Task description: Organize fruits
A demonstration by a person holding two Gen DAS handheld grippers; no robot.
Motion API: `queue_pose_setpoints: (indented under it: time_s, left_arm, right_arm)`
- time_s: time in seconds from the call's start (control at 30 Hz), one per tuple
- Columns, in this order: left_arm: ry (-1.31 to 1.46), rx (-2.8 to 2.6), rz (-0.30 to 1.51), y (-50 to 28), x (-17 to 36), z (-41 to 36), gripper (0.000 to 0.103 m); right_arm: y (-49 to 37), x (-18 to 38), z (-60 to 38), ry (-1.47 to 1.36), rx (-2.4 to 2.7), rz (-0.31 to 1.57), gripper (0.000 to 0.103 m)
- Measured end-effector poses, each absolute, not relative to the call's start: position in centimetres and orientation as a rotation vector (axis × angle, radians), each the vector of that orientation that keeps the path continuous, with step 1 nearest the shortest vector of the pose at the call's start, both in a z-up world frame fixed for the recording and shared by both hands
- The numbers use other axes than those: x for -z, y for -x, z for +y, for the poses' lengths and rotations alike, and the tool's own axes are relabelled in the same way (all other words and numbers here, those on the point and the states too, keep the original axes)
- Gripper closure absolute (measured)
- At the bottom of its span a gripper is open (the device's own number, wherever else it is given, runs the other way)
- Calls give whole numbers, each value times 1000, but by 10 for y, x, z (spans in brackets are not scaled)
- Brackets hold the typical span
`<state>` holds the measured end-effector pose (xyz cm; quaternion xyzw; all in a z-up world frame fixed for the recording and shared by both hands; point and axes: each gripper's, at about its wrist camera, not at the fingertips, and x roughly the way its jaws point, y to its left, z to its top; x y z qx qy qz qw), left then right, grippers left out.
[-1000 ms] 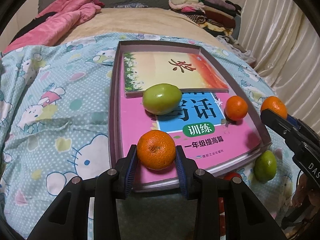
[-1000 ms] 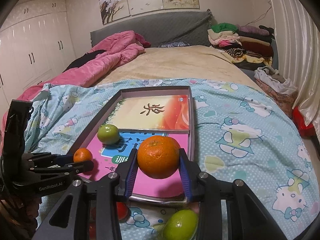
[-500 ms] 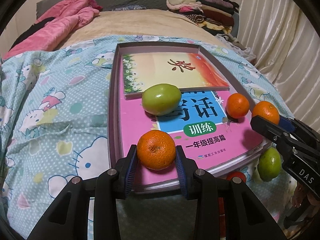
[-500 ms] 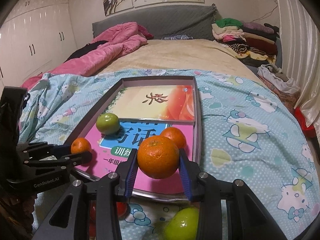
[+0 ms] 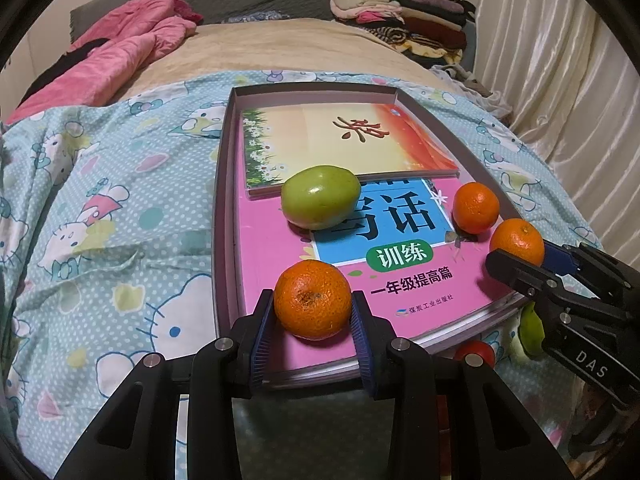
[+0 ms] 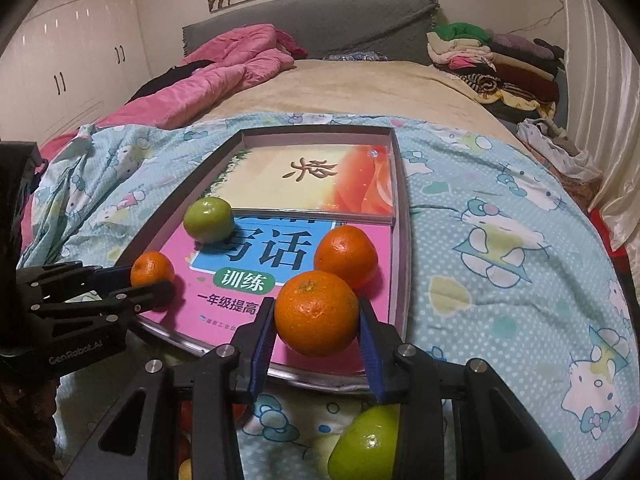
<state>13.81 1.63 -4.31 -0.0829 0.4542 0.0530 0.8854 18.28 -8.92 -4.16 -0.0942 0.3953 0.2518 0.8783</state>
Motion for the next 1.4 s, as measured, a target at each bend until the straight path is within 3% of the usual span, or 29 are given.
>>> queue_pose_setpoints:
  time_s: [1.07,1.4]
  left_arm:
    - [185,-103,944,-138,42,17,65]
    - [207,-103,950,-137,39,20,64]
  right_arm:
    - [-183,46,-88,204,-515,824,61]
    - [-178,37,-87,203,-532,786,52]
